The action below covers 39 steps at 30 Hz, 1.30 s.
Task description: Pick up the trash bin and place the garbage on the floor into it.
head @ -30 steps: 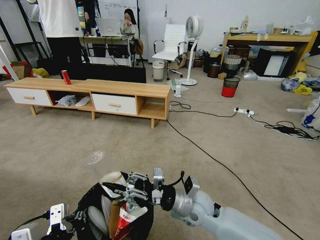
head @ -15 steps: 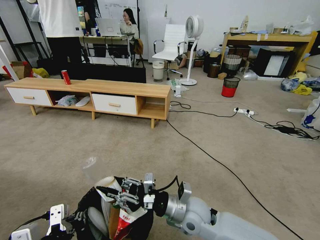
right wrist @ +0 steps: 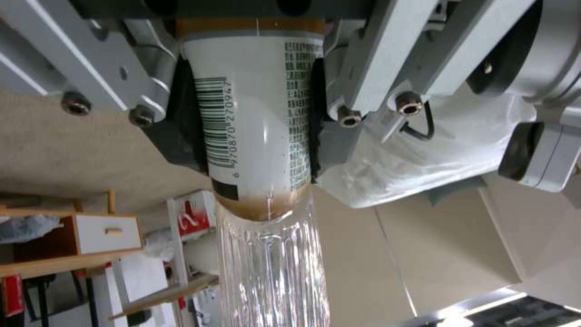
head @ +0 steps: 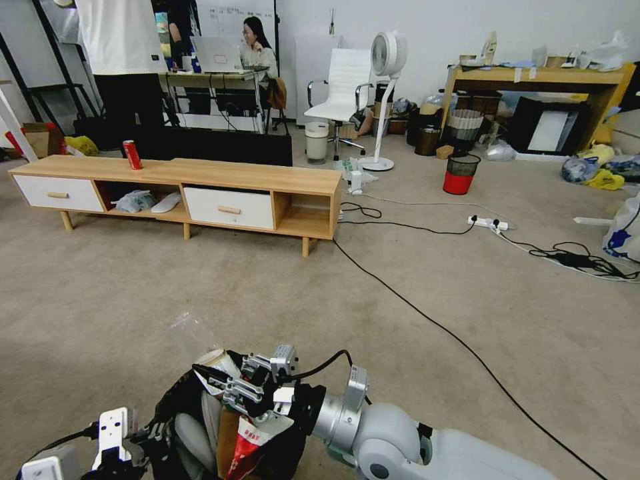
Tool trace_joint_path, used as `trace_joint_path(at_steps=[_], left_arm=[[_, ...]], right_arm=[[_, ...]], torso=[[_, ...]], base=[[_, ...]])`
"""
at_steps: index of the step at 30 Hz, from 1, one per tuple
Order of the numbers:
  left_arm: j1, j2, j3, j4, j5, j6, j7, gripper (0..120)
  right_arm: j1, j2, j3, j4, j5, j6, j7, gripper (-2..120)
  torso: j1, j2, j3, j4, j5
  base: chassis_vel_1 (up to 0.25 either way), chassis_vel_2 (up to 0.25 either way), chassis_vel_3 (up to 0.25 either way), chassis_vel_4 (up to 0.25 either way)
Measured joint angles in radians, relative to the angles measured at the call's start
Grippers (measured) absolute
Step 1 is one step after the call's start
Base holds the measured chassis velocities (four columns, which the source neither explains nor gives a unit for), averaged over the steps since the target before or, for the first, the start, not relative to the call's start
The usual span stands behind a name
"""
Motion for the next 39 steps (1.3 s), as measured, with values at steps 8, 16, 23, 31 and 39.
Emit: trace_joint_path(at_steps=[8,16,23,31,39], left_arm=[[-0.002,0.000,0.000,0.000,-0.002,0.001,-0.001,4],[-0.002,0.000,0.000,0.000,-0.004,0.002,-0.002,4],[-0.003,-0.001,-0.001,0.000,-0.006,0.002,-0.002,4],[0.000,-0.001,0.000,0.000,-0.007,0.002,-0.002,4],[-0.001,-0.002,0.001,0.000,-0.009,0.003,-0.003,4]], right_arm=[[-0.020,-0.017,-0.008,0.004,0.003,-0.009,-0.009,32],[-0.033,-0.025,-0.015,0.002,0.002,-0.012,-0.010,32],[-0.040,-0.025,-0.023,-0.002,0.002,-0.014,-0.011,32],[-0.046,-0.024,-0.028,-0.014,0.002,-0.016,-0.011,32],[-0.051,-0.027,-0.035,-0.021,-0.002,-0.020,-0.011,32]], torso=[[0.000,0.000,0.000,0.0000,0.0000],[0.000,0.000,0.000,0.0000,0.0000],[0.000,0.000,0.000,0.0000,0.0000],[0.000,0.000,0.000,0.0001,0.0000],[0.000,0.000,0.000,0.0000,0.0000]], base=[[0.000,0.000,0.000,0.000],[0.000,0.000,0.000,0.000],[0.000,0.000,0.000,0.000],[0.000,0.000,0.000,0.000],[0.000,0.000,0.000,0.000]])
